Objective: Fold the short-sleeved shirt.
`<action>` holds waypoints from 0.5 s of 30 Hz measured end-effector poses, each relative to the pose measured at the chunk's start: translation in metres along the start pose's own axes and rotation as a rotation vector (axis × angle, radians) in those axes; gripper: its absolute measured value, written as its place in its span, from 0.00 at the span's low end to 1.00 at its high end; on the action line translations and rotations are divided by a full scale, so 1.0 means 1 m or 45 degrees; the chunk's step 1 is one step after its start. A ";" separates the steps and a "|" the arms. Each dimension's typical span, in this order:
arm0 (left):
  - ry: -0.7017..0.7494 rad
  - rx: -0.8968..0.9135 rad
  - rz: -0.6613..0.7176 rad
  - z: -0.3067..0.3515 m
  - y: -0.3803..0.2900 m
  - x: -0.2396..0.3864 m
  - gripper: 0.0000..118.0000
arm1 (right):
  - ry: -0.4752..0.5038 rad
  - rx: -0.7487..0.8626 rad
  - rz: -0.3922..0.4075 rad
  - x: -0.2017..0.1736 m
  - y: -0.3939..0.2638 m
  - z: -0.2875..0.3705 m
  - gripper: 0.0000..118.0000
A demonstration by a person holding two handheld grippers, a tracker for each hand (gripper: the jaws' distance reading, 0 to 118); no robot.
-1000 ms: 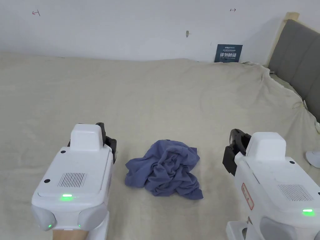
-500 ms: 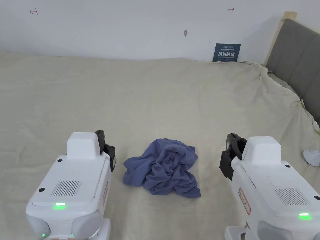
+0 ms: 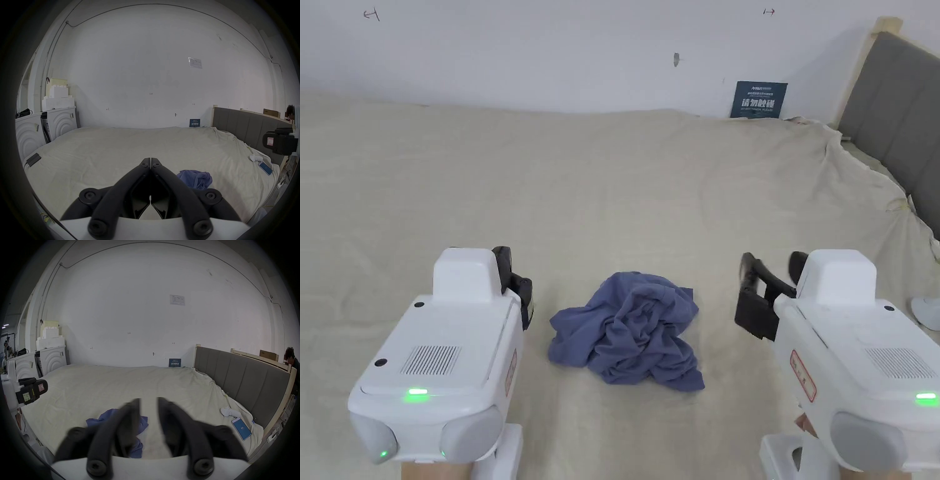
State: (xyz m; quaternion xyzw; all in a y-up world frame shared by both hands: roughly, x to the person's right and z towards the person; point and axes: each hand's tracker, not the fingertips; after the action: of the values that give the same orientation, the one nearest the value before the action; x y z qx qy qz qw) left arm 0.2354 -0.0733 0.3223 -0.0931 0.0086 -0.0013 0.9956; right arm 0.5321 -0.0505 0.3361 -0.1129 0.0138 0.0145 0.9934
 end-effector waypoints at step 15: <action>-0.082 -0.333 0.110 -0.069 0.043 -0.005 1.00 | -0.025 0.032 -0.046 0.002 0.021 -0.003 1.00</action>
State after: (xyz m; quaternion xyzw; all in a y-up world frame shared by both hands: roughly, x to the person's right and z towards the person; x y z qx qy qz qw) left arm 0.2293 -0.0443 0.2462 -0.2215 -0.0194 0.0459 0.9739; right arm 0.5336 -0.0303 0.3287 -0.1003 0.0023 -0.0025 0.9949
